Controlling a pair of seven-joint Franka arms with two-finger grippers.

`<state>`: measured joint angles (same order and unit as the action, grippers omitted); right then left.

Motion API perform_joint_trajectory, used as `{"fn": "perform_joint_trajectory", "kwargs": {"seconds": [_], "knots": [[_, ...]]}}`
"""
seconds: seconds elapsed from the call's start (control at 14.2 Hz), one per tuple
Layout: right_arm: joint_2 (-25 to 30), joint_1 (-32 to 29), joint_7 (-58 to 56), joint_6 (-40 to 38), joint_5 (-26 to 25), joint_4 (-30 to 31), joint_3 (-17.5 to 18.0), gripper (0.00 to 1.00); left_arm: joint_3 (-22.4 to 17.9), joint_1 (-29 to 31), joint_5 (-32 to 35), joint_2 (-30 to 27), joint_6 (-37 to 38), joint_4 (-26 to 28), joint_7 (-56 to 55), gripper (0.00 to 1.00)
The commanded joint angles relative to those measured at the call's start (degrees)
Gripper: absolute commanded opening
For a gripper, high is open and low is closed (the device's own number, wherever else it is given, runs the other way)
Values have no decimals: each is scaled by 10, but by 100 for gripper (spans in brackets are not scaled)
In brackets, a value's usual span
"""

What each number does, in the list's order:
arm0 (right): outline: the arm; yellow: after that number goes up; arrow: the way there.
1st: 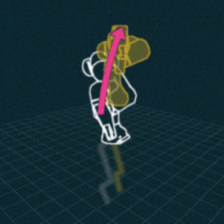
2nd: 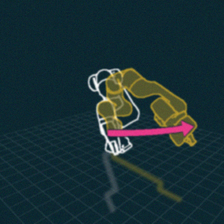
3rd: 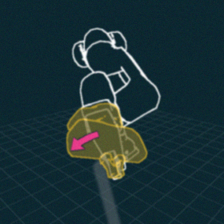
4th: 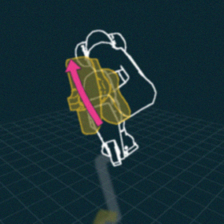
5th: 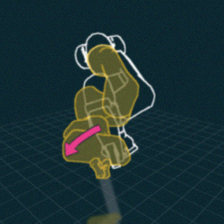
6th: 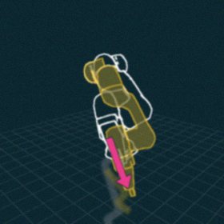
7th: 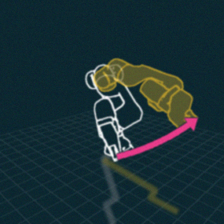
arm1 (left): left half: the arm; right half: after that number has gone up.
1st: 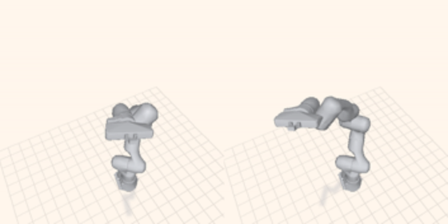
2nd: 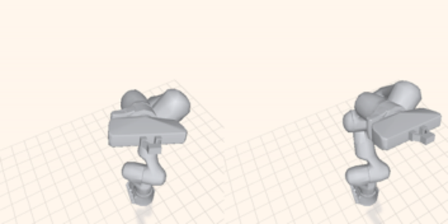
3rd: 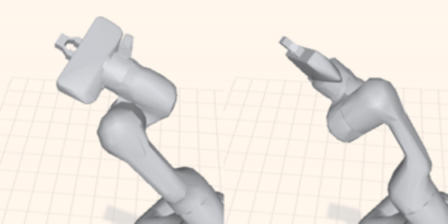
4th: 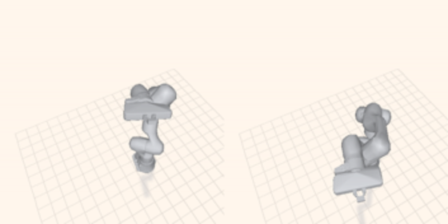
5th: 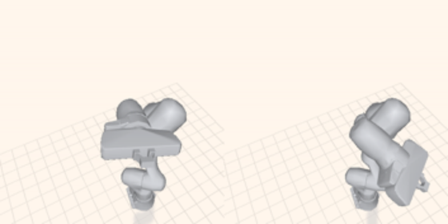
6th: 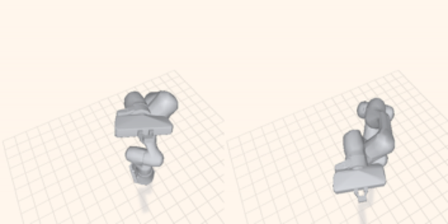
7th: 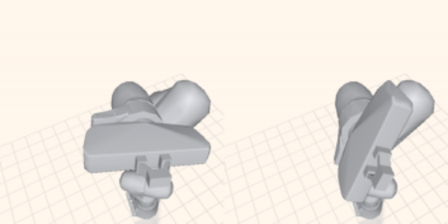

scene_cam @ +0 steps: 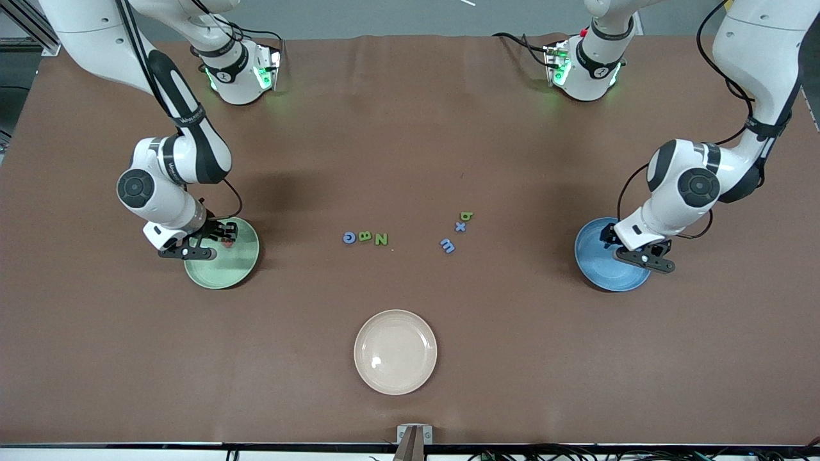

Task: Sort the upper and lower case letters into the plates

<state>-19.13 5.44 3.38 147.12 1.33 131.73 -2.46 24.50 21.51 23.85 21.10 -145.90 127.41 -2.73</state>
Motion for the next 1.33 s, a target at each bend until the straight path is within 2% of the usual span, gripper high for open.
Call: {"fn": "perform_joint_trajectory", "kwargs": {"seconds": [0.0,0.14,0.28,0.42,0.56,0.98,1.12,1.26], "knots": [[19,-9,0,-1,1,4,14,100,74,4,-12,-36,60,6,-96,100],[19,1,16,-36,8,-19,18,100,136,4,-24,-35,88,-6,-157,100],[19,30,64,-54,20,-34,18,100,182,0,-33,-27,105,-35,-216,100],[18,70,122,-49,32,-40,17,100,205,-12,-39,-1,126,-75,-249,100],[12,110,196,-49,37,-53,17,100,208,-37,-40,27,140,-110,-298,100],[-63,221,436,-39,36,-126,15,100,203,-125,-36,133,142,-204,-544,99],[-82,237,478,-11,36,-130,15,100,193,-161,-31,164,142,-238,-609,99],[-99,252,497,14,36,-133,15,100,153,-217,-31,175,142,-259,-644,99]]}}
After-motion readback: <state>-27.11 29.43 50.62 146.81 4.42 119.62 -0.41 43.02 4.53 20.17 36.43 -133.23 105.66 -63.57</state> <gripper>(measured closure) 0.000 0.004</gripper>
